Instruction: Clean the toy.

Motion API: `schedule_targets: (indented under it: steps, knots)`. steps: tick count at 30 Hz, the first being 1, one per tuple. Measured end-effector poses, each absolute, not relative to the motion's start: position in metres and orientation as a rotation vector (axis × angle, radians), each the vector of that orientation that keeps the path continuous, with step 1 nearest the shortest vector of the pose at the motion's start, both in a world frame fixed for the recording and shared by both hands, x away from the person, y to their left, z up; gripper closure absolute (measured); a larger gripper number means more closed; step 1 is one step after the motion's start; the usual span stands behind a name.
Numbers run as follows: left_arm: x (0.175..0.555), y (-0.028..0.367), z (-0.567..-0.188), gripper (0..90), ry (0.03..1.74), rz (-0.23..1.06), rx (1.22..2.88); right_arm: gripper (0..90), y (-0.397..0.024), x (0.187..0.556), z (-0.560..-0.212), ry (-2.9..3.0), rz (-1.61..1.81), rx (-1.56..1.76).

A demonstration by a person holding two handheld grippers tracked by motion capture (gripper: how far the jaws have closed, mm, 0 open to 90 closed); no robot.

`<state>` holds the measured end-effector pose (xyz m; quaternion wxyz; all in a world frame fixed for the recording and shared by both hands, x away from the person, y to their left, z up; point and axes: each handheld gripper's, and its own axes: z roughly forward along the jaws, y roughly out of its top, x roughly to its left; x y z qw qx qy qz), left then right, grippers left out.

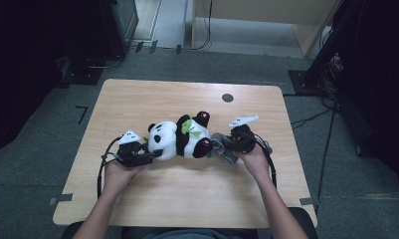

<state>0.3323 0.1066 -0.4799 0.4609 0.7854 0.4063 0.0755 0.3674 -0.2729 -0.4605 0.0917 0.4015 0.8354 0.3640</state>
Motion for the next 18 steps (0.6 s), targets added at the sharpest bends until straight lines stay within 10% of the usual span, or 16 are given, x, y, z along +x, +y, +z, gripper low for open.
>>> schedule_targets:
  steps: [18]
  knots:
    - [0.332,0.107,-0.481,44.7,0.988,0.194,1.931,76.7,-0.268,0.416,-0.466,2.387,1.049,1.318]
